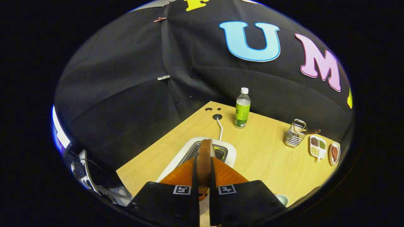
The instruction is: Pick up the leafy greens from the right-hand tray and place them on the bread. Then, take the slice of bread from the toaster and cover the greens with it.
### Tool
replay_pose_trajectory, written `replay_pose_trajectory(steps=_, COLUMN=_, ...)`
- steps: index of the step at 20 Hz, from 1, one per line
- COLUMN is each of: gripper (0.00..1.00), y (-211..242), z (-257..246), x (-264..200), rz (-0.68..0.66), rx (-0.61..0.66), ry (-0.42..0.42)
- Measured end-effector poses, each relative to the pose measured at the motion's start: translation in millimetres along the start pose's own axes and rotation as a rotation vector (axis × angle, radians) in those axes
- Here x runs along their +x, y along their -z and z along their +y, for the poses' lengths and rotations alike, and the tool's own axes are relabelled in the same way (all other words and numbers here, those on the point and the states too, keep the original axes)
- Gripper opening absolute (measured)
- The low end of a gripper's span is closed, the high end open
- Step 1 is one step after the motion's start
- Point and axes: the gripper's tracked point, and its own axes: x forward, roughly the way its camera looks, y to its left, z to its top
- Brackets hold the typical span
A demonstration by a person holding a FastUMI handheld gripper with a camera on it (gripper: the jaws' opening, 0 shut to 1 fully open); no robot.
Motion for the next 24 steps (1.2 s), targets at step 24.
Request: replay_pose_trajectory(steps=24, gripper=0.16, y=64, z=-136, x=-111, rz=-0.034, rx=0.273, ry=0.172)
